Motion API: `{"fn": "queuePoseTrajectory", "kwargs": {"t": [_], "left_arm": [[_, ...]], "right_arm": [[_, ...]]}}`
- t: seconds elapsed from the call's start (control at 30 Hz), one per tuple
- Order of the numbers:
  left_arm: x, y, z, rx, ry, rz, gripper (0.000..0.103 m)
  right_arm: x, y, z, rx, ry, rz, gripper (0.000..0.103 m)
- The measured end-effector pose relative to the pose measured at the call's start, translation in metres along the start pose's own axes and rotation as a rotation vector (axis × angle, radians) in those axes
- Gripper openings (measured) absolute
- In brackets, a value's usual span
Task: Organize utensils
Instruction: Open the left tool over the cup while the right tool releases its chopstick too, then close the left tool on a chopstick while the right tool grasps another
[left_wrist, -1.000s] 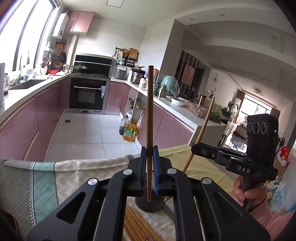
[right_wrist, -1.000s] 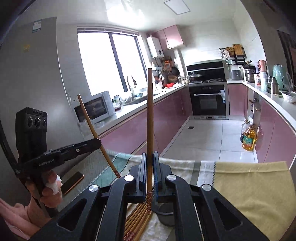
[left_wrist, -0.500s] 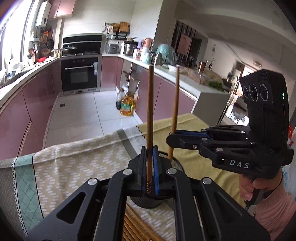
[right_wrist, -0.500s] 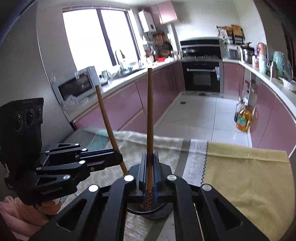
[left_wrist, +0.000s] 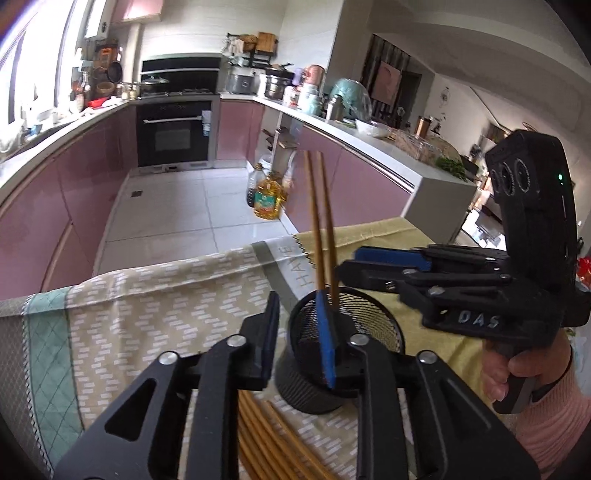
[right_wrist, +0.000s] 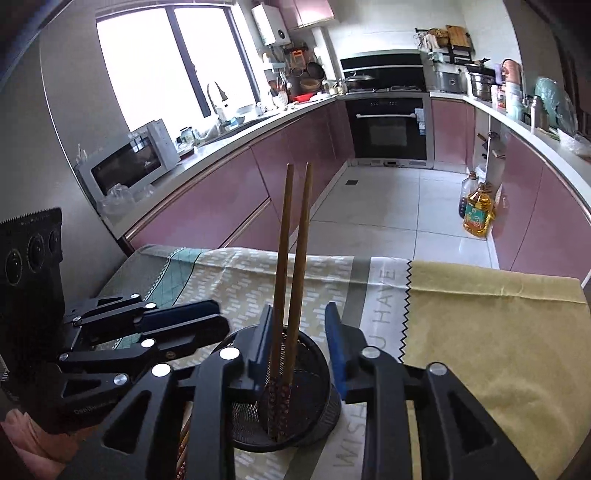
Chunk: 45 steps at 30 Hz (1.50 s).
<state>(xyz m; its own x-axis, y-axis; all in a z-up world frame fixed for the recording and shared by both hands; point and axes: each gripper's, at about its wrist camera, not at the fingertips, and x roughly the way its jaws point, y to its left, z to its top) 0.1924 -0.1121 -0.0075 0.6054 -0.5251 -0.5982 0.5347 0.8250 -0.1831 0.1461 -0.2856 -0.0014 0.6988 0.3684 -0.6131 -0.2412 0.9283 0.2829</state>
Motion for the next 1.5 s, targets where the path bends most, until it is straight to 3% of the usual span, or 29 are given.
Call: {"fn": "queuePoseTrajectory", "kwargs": {"t": [0.17, 0.3, 0.5, 0.67, 1.13, 1.5], "left_arm": [[-0.031, 0.017, -0.022, 0.009, -0.043, 0.093, 0.041], [-0.042, 0.035, -0.051, 0.005, 0.008, 0.147, 0.049], [-0.033, 0.055, -0.102, -0.003, 0.154, 0.177, 0.049], [-0.026, 0.057, -0.134, -0.030, 0.200, 0.178, 0.048], [-0.018, 0.042, -0.144, 0.002, 0.234, 0.224, 0.046], [-0.014, 0.040, -0.147, 0.007, 0.236, 0.238, 0.046]], "right_arm": [[-0.036, 0.008, -0.017, -0.016, -0.077, 0.062, 0.033], [-0.059, 0.026, -0.040, -0.093, -0.082, 0.082, 0.039], [-0.040, 0.049, -0.082, -0.146, 0.062, 0.091, 0.039], [0.001, 0.057, -0.109, -0.117, 0.188, 0.087, 0.039], [0.030, 0.064, -0.129, -0.116, 0.245, 0.007, 0.031], [0.047, 0.080, -0.123, -0.139, 0.239, -0.051, 0.029]]}}
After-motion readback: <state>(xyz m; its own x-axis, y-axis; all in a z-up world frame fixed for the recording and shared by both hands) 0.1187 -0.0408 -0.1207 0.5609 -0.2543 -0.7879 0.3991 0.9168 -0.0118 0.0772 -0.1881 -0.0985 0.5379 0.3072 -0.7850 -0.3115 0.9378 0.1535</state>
